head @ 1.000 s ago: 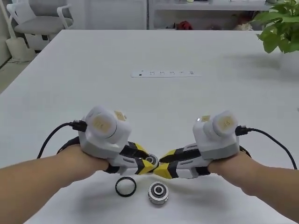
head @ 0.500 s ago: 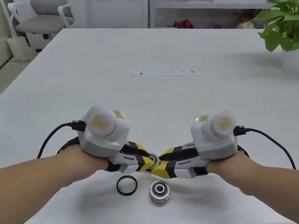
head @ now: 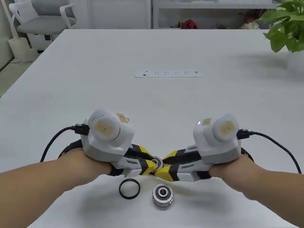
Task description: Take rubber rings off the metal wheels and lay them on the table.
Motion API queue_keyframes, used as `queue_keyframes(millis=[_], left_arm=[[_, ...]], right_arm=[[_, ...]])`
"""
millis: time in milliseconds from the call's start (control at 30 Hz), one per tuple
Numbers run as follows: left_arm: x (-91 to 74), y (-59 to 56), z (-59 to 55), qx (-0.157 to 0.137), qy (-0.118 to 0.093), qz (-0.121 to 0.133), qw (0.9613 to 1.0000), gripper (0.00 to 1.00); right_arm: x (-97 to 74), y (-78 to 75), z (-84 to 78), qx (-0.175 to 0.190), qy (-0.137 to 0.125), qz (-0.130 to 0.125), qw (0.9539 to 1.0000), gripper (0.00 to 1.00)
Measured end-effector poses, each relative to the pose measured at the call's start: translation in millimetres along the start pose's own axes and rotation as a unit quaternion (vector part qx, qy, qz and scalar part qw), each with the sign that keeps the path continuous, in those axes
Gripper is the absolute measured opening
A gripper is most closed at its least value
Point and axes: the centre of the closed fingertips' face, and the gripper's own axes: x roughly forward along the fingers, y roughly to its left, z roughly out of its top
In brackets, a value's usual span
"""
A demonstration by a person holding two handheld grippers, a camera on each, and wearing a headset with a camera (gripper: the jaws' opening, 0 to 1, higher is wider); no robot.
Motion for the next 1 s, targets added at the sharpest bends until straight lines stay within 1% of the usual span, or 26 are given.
queue_keyframes(millis=[200,333,567,700,800,933,1000], left_arm=[[0.0,0.4,0.2,-0.001,-0.001,0.0,1.0,0.13],[-0.1,0.4,0.2,-0.001,-0.001,0.0,1.0,0.13],[-0.2,0.5,0.0,0.004,0.0,0.003,1.0,0.13],[-0.5,0.9,-0.2,0.001,0.0,0.004,1.0,0.13],[-0.6,0.8,-0.3,0.0,0.001,0.005,1.0,0.13],[-0.6,0.8,-0.7,0.003,0.003,0.007,1.0,0.13],[-0.7,0.8,-1.0,0.006,0.005,0.007,0.9999,0.13]], right_arm=[[-2.9,-1.3,-2.0,0.003,0.002,0.0,1.0,0.16],[-4.5,-2.3,-3.9,0.004,0.004,-0.001,1.0,0.09],[-6.2,-3.3,-4.8,0.01,0.008,-0.004,0.9999,0.02],[-7.2,-4.2,-4.6,0.017,0.007,-0.006,0.9998,0.01],[-7.8,-4.4,-4.1,0.027,0.007,-0.008,0.9996,0.0],[-10.2,-6.1,-3.6,0.051,0.004,-0.007,0.9987,0.0],[-11.8,-6.4,-2.0,0.067,-0.002,-0.005,0.9977,0.0]])
